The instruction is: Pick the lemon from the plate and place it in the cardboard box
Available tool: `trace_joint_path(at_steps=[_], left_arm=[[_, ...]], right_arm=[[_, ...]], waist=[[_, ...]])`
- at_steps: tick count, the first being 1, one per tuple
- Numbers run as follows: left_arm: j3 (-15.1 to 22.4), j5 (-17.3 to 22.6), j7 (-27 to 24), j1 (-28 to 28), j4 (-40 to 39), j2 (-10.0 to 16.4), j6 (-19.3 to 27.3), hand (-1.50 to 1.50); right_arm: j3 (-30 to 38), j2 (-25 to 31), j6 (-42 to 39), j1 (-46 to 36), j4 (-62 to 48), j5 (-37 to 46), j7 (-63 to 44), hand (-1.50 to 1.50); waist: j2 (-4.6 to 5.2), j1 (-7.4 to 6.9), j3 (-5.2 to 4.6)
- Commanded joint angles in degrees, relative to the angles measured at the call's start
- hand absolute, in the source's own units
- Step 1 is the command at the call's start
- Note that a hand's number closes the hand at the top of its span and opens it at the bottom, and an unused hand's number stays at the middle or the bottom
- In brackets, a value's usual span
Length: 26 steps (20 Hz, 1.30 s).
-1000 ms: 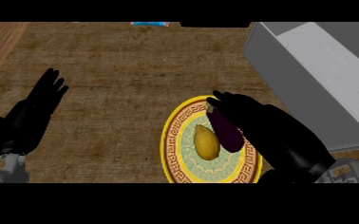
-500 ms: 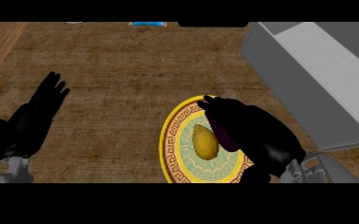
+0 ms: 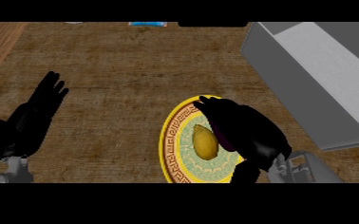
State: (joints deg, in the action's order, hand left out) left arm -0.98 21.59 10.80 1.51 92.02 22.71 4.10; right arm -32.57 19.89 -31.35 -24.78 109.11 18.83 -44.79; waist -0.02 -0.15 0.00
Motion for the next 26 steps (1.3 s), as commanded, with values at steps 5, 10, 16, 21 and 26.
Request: trace_joint_path(at_steps=[5,10,16,21,26], left_arm=[[-2.76,-1.60,-0.37,0.94,-2.98,-2.23,-1.93,0.00],[-3.37,-2.74,3.12,1.06,1.22,-2.81,-1.93,0.00],[-3.00,-4.21,4.25,0.08,2.98,-5.50,-2.02,0.00],[-5.66,-3.84,0.46,-2.06,0.51,-4.93,-6.55,0.00],[-7.01,-4.26,-0.80,-0.73,-2.41,-5.61,-8.64,0.00]], right_arm=[[2.47,-6.64,-6.51,-3.64,0.32,3.25,-2.97,-1.50],[2.52,-10.00,-6.38,-3.57,-6.13,9.41,0.91,-1.50],[-0.80,-12.76,-6.88,1.01,-5.99,15.33,0.77,-1.50],[-0.67,-11.42,-7.09,3.53,-7.00,18.92,3.26,-1.50],[-1.32,-12.82,-9.90,5.46,-3.87,21.14,1.74,-1.50]], waist=[[0.02,0.10,-0.03],[0.01,-0.10,0.00],[-0.01,0.00,0.00],[0.00,-0.06,0.00],[-0.01,0.14,-0.01]])
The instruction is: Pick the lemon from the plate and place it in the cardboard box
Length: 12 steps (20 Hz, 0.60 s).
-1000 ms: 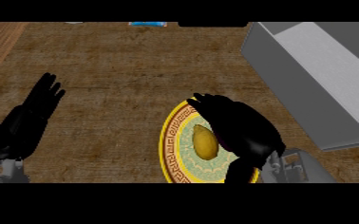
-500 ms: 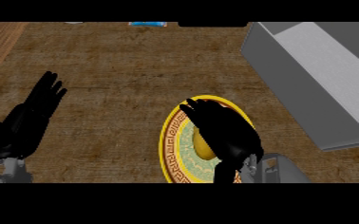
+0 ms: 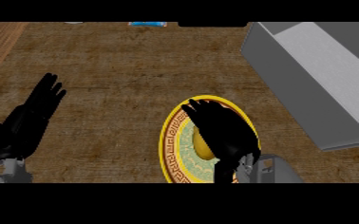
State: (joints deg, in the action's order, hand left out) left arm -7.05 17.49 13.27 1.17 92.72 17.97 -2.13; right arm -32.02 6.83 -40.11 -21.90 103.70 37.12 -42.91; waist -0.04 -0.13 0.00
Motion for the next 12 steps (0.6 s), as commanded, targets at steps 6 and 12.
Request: trace_joint_path(at_steps=[6,12], left_arm=[[-4.11,0.41,-1.62,-2.13,-0.12,-0.08,-4.23,0.00],[-3.45,-1.06,1.72,0.74,1.32,-2.04,-2.94,0.00]], right_arm=[[0.10,-0.97,-1.27,2.75,-3.66,5.39,4.86,-1.50],[1.03,-3.01,-2.35,2.41,-7.63,8.80,7.19,-1.50]], waist=[[0.01,-0.02,0.00],[0.02,0.03,0.00]])
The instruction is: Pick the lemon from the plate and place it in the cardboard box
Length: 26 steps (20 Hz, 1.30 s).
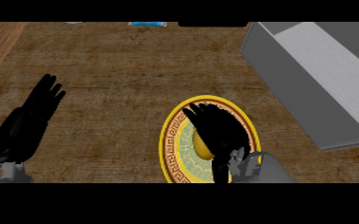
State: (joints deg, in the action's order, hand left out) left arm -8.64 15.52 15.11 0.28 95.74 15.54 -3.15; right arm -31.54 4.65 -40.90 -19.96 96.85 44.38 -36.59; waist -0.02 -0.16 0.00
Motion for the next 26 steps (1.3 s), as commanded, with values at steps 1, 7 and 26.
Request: trace_joint_path(at_steps=[1,7,26], left_arm=[[1.31,-3.22,1.05,3.34,-1.94,-1.78,1.82,0.00],[-1.23,-2.14,0.53,3.22,-3.18,-1.38,-1.02,0.00],[-1.08,-3.74,0.48,1.15,-0.02,-3.98,-2.09,0.00]], right_arm=[[1.28,0.01,-1.03,0.26,-1.66,1.78,2.85,-1.50],[0.06,-3.84,1.15,0.93,-3.85,6.47,2.84,-1.50],[14.79,-2.47,11.69,-7.13,-20.82,11.65,13.83,1.50]], waist=[[0.02,0.13,0.00],[0.01,0.14,0.00],[0.34,-0.62,0.02]])
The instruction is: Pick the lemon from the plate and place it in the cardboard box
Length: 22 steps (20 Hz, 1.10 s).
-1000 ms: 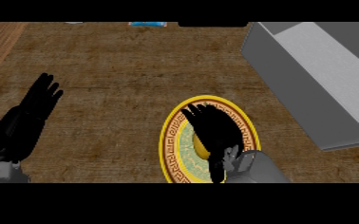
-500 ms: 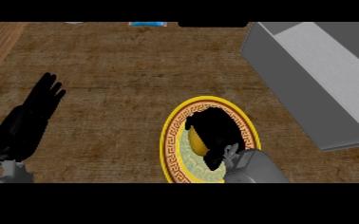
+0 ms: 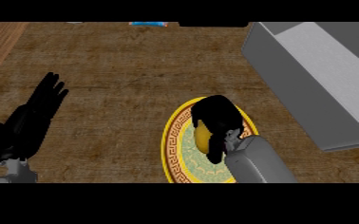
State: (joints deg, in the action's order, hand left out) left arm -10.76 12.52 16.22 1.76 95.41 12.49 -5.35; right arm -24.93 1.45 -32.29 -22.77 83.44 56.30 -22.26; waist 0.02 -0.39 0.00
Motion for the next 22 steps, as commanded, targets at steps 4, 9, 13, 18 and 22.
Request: trace_joint_path(at_steps=[4,9,13,18,22], left_arm=[[0.48,-0.34,-0.59,0.20,0.85,-0.42,-0.02,0.00],[0.43,-0.62,0.09,4.35,-3.33,-0.40,0.31,0.00],[-0.71,0.99,3.57,3.81,-0.04,0.27,0.62,0.00],[0.27,-0.64,2.98,3.31,-0.81,-0.73,1.30,0.00],[-1.14,0.06,0.87,0.02,-0.42,0.09,-0.39,0.00]], right_arm=[[19.47,2.38,6.17,-13.11,-17.16,-0.36,-6.79,1.50],[21.30,2.98,12.22,-24.54,-31.28,2.47,-5.15,1.50],[21.78,4.80,13.98,-27.45,-31.12,3.82,-5.11,1.50],[19.89,1.92,16.10,-30.17,-24.42,5.26,-7.32,1.50],[21.28,4.46,14.32,-32.82,-13.51,5.27,-10.75,1.50]], waist=[[0.79,-1.84,0.04],[0.52,-0.99,0.01],[0.12,-0.34,0.01],[-0.08,0.15,0.00],[-0.46,0.72,-0.02]])
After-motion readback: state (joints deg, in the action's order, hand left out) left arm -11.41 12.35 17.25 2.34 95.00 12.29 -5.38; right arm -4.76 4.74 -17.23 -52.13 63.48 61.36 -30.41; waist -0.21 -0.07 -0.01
